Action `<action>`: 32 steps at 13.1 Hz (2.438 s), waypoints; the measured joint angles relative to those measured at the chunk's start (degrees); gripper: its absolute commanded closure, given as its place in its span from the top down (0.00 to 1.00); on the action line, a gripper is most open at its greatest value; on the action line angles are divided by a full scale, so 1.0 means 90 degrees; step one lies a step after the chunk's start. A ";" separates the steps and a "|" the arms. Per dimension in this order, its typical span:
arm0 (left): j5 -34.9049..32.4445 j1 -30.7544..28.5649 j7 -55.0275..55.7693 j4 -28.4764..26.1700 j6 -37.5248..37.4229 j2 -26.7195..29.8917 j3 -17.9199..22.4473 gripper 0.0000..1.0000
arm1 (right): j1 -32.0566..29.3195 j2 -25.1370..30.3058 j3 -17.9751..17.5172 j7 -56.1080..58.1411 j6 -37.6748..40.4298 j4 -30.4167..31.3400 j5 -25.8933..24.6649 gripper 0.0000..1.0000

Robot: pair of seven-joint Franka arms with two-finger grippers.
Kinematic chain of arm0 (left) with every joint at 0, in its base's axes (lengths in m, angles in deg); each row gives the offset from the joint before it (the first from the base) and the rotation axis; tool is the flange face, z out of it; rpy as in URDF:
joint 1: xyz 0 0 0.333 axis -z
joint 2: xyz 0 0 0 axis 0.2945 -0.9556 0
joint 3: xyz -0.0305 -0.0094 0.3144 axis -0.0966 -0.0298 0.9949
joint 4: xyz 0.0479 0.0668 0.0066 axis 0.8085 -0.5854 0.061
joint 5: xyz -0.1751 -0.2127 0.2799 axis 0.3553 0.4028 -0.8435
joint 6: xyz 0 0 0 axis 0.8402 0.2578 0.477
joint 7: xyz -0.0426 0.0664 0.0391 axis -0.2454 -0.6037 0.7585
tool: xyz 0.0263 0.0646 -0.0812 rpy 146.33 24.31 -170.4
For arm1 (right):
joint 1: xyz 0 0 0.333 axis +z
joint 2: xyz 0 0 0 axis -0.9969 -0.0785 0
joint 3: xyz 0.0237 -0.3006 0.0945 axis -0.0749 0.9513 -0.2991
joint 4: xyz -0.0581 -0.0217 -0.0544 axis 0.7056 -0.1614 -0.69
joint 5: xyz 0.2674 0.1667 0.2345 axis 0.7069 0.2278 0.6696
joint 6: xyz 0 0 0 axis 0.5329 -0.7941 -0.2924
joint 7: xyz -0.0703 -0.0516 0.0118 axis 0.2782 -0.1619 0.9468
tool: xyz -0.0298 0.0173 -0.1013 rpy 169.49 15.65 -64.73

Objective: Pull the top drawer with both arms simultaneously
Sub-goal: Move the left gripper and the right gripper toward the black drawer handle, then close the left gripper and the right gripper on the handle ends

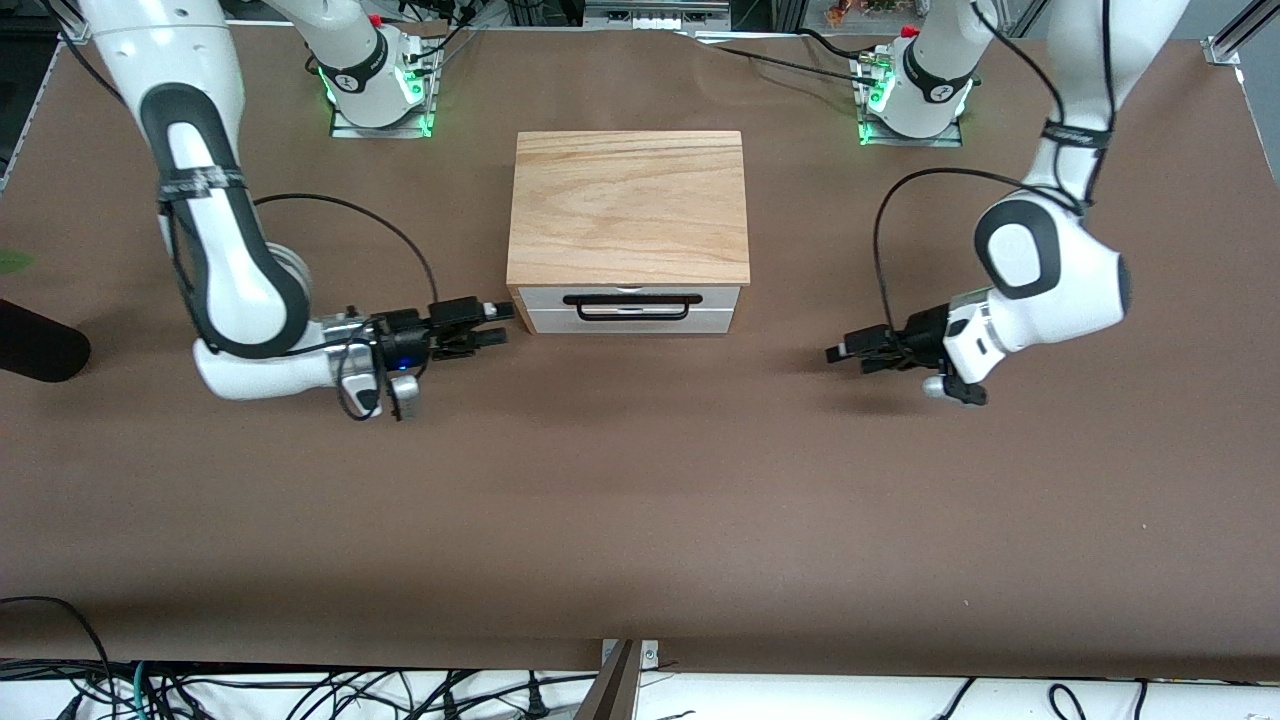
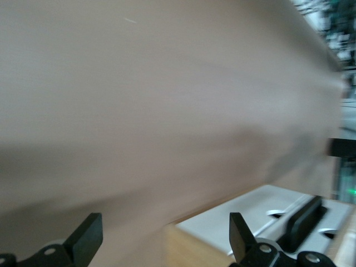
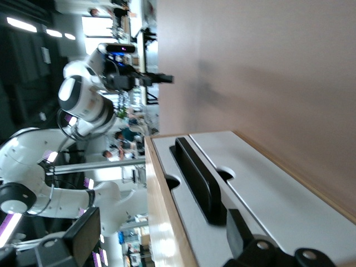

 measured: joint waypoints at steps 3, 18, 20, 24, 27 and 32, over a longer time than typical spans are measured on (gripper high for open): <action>0.1923 0.0375 -0.1293 0.0007 -0.0110 -0.0471 -0.0202 1.00 | 0.0258 -0.0064 0.0001 0.0901 -0.0100 0.0509 0.0982 0.98; 0.4546 0.0630 -0.3201 0.0018 -0.1800 -0.1068 -0.0759 0.66 | 0.0846 -0.0438 0.0015 0.1845 -0.0219 0.1042 0.2511 0.60; 0.4656 0.0727 -0.3350 0.0012 -0.1792 -0.1120 -0.0850 0.55 | 0.0846 -0.0494 0.0015 0.1853 -0.0219 0.1042 0.2511 0.43; 0.4691 0.0712 -0.3761 -0.0088 -0.1790 -0.1268 -0.0845 0.50 | 0.0846 -0.0583 0.0015 0.1939 -0.0220 0.1042 0.2511 0.12; 0.4712 0.0708 -0.3783 -0.0091 -0.1787 -0.1280 -0.0849 0.39 | 0.0840 -0.0634 0.0015 0.2106 -0.0186 0.1034 0.2561 0.07; 0.4723 0.0677 -0.3791 -0.0097 -0.1867 -0.1258 -0.0875 0.19 | 0.0840 -0.0635 0.0017 0.2120 -0.0189 0.1029 0.2561 0.05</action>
